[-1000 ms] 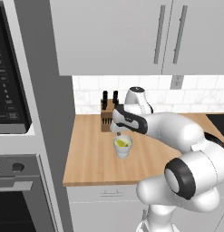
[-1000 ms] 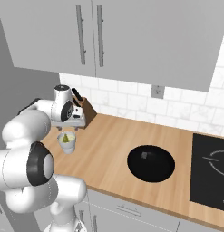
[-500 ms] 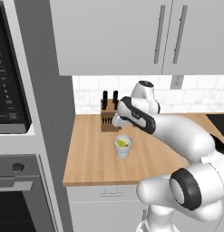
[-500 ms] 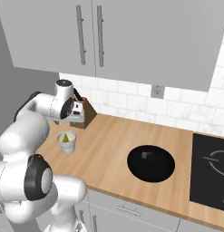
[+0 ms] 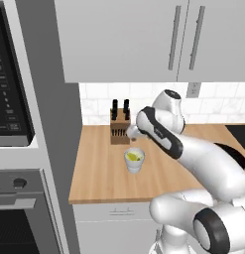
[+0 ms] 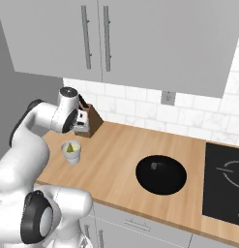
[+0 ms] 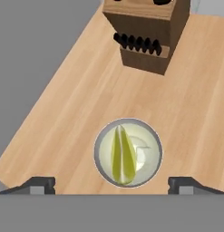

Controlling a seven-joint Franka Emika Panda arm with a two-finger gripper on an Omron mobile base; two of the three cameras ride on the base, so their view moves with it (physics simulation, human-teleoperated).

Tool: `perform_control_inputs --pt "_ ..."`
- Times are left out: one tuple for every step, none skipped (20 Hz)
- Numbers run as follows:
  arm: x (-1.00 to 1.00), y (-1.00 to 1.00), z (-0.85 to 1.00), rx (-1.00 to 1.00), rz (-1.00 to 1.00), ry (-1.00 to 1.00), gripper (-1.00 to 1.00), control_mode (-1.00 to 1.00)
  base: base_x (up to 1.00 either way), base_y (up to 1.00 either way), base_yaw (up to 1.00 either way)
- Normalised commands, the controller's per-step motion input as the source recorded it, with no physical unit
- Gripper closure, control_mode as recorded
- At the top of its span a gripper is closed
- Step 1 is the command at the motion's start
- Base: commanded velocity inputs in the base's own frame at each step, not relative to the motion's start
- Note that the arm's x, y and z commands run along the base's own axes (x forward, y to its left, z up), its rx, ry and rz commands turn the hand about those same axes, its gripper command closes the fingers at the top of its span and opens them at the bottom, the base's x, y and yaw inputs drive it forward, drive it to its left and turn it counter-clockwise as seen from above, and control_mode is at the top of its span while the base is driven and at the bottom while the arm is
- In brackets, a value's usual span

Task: Grab a lemon wedge from the fridge and one ice cube from the ice bowl, and put them in the glass of lemonade.

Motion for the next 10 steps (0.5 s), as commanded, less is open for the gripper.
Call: perform_control_inputs --pt "-0.05 -0.18 0.00 0.04 0.00 -0.02 -1.00 -1.00 0.00 0.00 0.00" --pt "-0.08 -0.19 0.00 0.03 0.00 -0.02 -1.00 -1.00 0.00 0.00 0.00" --pt "-0.09 -0.21 0.00 0.03 0.00 -0.01 -1.00 -1.00 0.00 0.00 0.00" --pt "-0.16 -0.20 0.00 0.03 0.00 -0.01 -1.00 -1.00 0.00 0.00 0.00" --pt "-0.21 -0.19 0.03 0.04 -0.01 -0.01 -1.00 -1.00 0.00 0.00 0.00" --pt "-0.42 -0.20 0.12 0.07 -0.03 0.00 -1.00 -1.00 0.00 0.00 0.00" --pt "-0.51 -0.26 0.15 0.09 -0.04 0.00 -1.00 -1.00 0.00 0.00 0.00" --pt "-0.53 -0.26 0.23 0.11 -0.05 0.00 -1.00 -1.00 0.00 0.00 0.00" --pt "-0.51 -0.24 0.27 0.12 -0.05 0.00 -1.00 -1.00 0.00 0.00 0.00" --pt "-0.51 -0.19 0.33 0.11 -0.03 0.00 -1.00 -1.00 0.00 0.00 0.00"
